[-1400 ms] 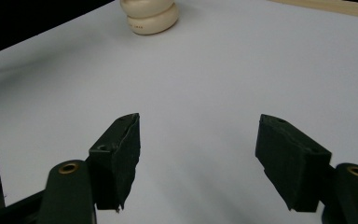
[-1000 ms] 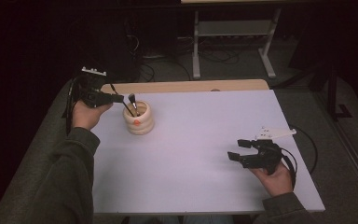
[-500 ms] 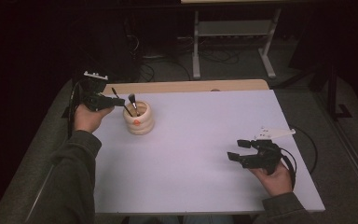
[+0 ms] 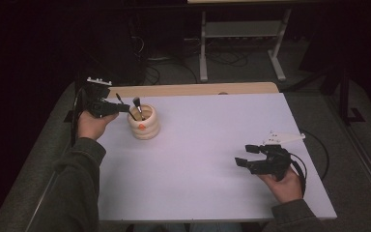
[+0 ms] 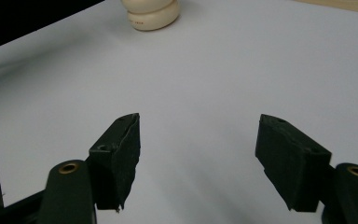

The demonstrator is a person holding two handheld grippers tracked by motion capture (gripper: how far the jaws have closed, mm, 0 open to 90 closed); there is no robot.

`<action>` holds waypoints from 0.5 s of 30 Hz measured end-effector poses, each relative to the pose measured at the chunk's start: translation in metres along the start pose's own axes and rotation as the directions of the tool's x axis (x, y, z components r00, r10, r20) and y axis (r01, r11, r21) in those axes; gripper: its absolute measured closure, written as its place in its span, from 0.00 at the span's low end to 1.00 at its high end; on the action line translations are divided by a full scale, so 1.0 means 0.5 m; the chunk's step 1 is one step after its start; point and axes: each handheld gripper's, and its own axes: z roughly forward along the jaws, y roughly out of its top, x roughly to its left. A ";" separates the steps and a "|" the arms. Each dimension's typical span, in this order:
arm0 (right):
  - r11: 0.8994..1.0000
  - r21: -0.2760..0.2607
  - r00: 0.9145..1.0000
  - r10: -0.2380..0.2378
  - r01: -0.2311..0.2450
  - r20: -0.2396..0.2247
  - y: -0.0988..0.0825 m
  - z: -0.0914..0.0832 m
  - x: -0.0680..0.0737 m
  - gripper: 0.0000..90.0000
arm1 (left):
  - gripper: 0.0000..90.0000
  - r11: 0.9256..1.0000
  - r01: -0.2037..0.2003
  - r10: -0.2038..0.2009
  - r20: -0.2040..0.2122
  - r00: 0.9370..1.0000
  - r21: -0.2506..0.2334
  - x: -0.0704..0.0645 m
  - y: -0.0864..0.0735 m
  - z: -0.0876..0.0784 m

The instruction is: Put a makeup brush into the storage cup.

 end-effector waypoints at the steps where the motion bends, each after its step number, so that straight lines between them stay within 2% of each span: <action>1: 1.000 0.001 1.000 -0.002 0.002 0.001 0.000 0.000 0.000 0.33 | 0.94 1.000 -0.003 0.003 0.005 1.000 0.008 0.000 -0.001 0.002; 15: 1.000 0.000 1.000 -0.002 0.002 -0.001 0.000 0.000 0.000 0.33 | 0.94 1.000 -0.013 0.013 0.017 1.000 0.025 -0.006 -0.004 0.013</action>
